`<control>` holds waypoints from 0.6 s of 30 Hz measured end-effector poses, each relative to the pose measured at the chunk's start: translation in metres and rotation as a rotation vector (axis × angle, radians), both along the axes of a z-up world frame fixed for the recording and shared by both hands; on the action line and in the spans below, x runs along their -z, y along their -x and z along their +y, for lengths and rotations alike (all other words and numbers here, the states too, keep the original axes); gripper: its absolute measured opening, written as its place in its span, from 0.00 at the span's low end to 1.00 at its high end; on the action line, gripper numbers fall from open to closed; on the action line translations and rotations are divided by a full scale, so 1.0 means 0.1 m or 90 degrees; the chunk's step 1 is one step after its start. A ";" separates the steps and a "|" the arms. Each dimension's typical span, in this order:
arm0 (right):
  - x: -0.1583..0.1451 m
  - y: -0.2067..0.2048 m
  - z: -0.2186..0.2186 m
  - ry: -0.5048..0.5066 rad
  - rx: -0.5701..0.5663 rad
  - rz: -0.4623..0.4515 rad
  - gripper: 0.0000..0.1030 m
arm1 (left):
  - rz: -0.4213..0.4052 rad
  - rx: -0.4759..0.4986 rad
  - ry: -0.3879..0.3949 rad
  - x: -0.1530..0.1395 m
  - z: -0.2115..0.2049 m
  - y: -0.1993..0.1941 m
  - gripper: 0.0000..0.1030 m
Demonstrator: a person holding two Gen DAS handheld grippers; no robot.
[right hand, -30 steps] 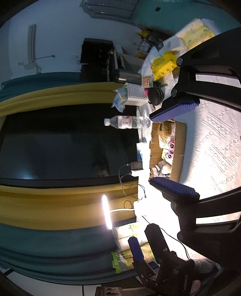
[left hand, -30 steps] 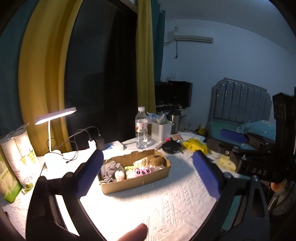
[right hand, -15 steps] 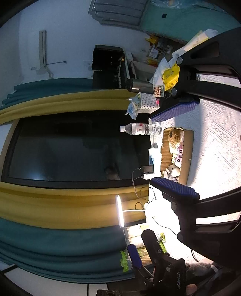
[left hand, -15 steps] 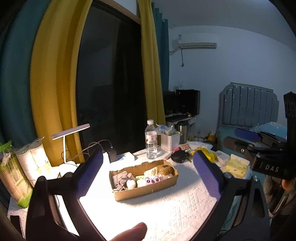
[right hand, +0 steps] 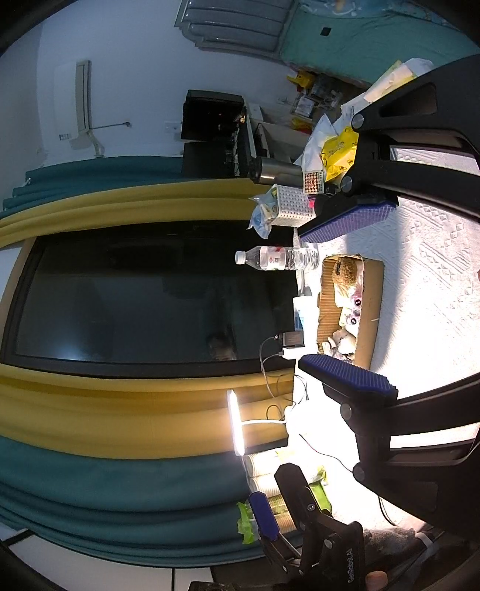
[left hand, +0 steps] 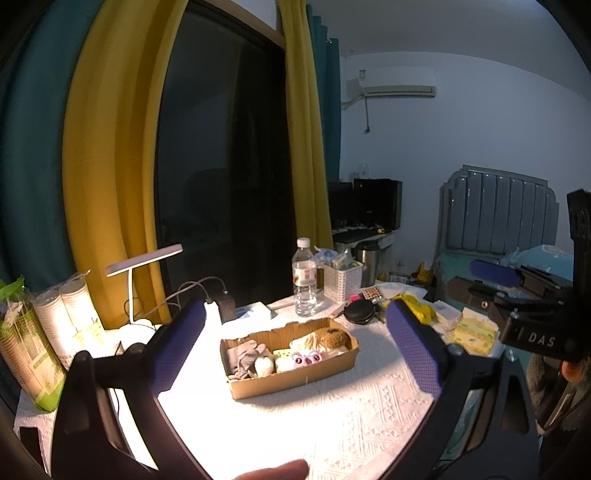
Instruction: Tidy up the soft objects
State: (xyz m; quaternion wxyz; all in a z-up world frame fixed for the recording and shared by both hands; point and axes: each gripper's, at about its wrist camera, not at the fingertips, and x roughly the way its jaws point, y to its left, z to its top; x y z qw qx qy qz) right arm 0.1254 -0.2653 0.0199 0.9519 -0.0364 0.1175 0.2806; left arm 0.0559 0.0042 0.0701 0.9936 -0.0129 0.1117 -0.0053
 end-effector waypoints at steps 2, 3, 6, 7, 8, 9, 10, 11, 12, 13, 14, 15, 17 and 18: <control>0.00 0.00 0.00 0.001 0.001 -0.001 0.64 | -0.001 0.001 0.001 0.01 -0.01 0.01 0.96; 0.00 0.00 0.01 0.003 0.001 -0.001 0.64 | -0.001 0.002 0.001 0.01 -0.01 0.01 0.96; 0.02 -0.01 0.01 0.005 0.002 0.000 0.64 | -0.002 0.004 -0.001 0.01 -0.02 0.01 0.96; 0.02 -0.02 0.01 0.006 0.002 0.001 0.64 | -0.002 0.004 0.000 0.02 -0.02 0.01 0.96; 0.02 -0.02 0.02 0.006 0.002 0.001 0.64 | -0.002 0.004 0.001 0.02 -0.02 0.01 0.96; 0.03 -0.03 0.02 0.007 0.002 0.001 0.64 | -0.003 0.003 0.001 0.02 -0.02 0.01 0.96; 0.03 -0.03 0.03 0.007 0.002 0.002 0.64 | -0.004 0.002 0.001 0.02 -0.02 0.01 0.96; 0.04 -0.04 0.03 0.007 0.001 0.002 0.64 | -0.004 0.001 0.002 0.02 -0.01 0.01 0.96; 0.05 -0.04 0.04 0.009 0.001 0.003 0.64 | -0.005 0.001 0.003 0.02 -0.01 0.01 0.97; 0.05 -0.04 0.05 0.010 0.000 0.004 0.64 | -0.005 0.001 0.005 0.02 0.00 0.02 0.97; 0.06 -0.04 0.05 0.012 -0.001 0.004 0.64 | -0.005 0.000 0.006 0.03 0.00 0.02 0.97; 0.06 -0.04 0.06 0.013 -0.002 0.004 0.64 | -0.006 0.000 0.007 0.02 0.01 0.03 0.97; 0.07 -0.04 0.07 0.017 -0.003 0.004 0.64 | -0.006 0.000 0.010 0.03 0.02 0.03 0.97; 0.06 -0.04 0.09 0.018 -0.004 0.003 0.64 | -0.006 0.000 0.012 0.03 0.02 0.03 0.97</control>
